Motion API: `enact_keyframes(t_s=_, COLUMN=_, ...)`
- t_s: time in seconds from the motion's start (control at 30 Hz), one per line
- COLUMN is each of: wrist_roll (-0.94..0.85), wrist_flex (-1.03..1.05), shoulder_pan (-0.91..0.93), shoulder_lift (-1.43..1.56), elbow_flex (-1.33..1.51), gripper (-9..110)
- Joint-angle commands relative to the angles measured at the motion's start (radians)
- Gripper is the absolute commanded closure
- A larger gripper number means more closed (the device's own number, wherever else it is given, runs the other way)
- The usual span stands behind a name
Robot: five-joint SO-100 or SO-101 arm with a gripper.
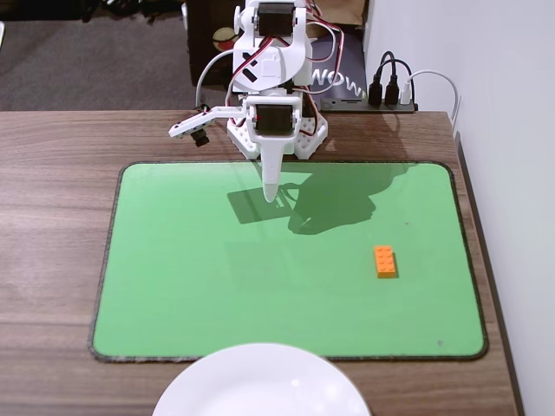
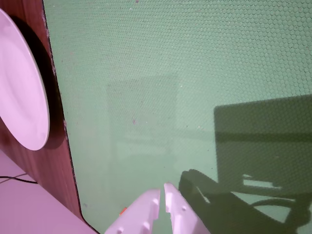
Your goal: Grasp a lego block and put it on the plate.
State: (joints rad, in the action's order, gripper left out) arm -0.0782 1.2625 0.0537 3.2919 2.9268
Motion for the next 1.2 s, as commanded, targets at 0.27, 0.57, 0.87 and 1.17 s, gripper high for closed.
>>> enact_keyframes(t_s=0.27, wrist_roll=0.002, wrist_flex=0.005, shoulder_pan=0.002, shoulder_lift=-0.002, elbow_flex=-0.005, gripper=101)
enact_keyframes(t_s=0.57, wrist_roll=0.002, wrist_flex=0.005, shoulder_pan=0.002, shoulder_lift=-0.002, elbow_flex=-0.005, gripper=101)
enact_keyframes(t_s=0.87, wrist_roll=0.000, wrist_flex=0.005, shoulder_pan=-0.003, shoulder_lift=-0.002, elbow_flex=-0.005, gripper=101)
enact_keyframes(t_s=1.17, wrist_roll=-0.031, wrist_flex=0.005, shoulder_pan=-0.048, shoulder_lift=-0.002, elbow_flex=-0.005, gripper=101)
